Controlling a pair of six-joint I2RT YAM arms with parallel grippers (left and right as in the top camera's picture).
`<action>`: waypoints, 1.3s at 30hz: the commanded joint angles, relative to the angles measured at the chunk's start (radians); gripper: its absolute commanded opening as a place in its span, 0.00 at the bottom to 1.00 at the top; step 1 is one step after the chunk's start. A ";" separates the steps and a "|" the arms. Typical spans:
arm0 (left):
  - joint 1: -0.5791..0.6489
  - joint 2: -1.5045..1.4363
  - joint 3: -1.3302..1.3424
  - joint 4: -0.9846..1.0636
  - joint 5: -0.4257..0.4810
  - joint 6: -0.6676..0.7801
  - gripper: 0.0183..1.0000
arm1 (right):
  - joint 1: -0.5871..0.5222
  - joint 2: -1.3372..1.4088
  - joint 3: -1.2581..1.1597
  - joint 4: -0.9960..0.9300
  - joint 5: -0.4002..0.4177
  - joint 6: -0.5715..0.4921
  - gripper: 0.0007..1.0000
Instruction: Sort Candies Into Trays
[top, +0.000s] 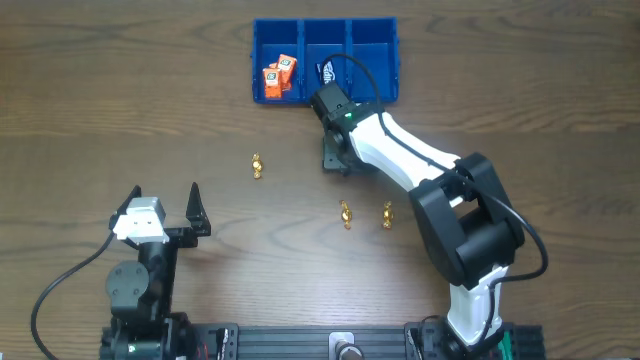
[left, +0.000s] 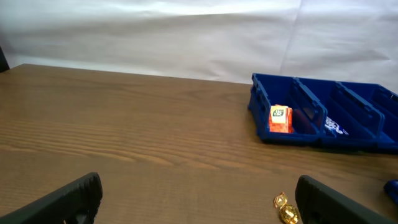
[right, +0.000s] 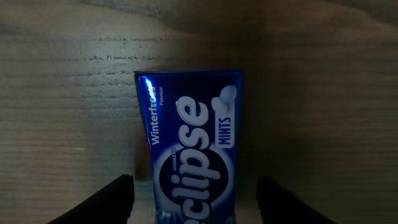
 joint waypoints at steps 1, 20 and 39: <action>0.003 -0.006 -0.014 -0.043 0.005 0.003 1.00 | -0.004 0.037 0.001 0.005 -0.006 0.006 0.58; 0.003 -0.006 -0.014 -0.043 0.005 0.003 1.00 | -0.024 -0.137 0.504 -0.238 0.109 -0.088 0.28; 0.003 -0.006 -0.014 -0.043 0.005 0.003 1.00 | -0.105 0.311 0.896 -0.147 0.051 -0.153 0.35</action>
